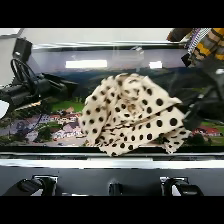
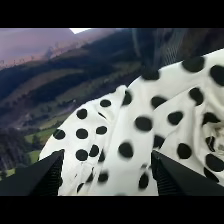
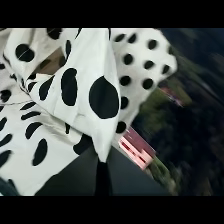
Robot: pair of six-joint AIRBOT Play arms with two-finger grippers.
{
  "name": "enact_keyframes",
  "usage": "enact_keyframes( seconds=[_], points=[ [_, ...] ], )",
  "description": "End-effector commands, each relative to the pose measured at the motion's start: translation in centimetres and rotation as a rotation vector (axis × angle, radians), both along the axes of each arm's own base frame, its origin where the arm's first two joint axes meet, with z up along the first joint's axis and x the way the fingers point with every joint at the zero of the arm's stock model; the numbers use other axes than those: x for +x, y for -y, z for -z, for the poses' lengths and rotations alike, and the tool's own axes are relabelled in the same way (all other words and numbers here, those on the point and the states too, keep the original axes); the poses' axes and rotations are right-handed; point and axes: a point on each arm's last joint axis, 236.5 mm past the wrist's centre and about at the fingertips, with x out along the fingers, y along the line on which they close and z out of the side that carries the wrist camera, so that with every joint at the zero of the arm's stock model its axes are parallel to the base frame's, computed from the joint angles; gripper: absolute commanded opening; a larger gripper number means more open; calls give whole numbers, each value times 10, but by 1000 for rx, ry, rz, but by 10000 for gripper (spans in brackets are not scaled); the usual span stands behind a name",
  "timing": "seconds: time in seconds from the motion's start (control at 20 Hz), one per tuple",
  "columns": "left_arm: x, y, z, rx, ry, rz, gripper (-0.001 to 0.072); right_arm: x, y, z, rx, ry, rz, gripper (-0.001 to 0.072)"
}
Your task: Fold the clothes and pants, and hang the long-sleeved shirts on hangers.
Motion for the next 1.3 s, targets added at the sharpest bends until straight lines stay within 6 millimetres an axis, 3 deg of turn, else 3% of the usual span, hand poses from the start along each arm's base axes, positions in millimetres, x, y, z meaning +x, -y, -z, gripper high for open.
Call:
enact_keyframes(
  seconds=[0.0,0.2,0.25,0.4,0.6,0.7,0.9,1.05,1.25],
  points=[
    [10,-3,-14,-145,-23,-97,622,-22,53,-28,17,88,351,19],
    [9,-3,-13,-160,-33,-104,620,-52,78,-37,94,95,569,18],
    [9,-3,-13,-160,-33,-104,621,-55,93,-43,134,122,681,17],
    [9,-3,-13,-159,-34,-104,620,-77,168,-74,232,263,1130,17],
    [9,-3,-12,-158,-37,-103,620,-89,222,-128,231,479,1379,17],
    [9,-3,-12,-158,-37,-103,619,-89,245,-147,139,541,1460,17],
    [9,-3,-12,-158,-37,-103,619,-66,272,-192,27,763,1506,17],
    [9,-3,-12,-158,-37,-103,619,-47,288,-193,-108,793,1567,17],
    [9,-3,-12,-157,-38,-103,619,-31,320,-180,-29,824,1666,17]
  ],
)
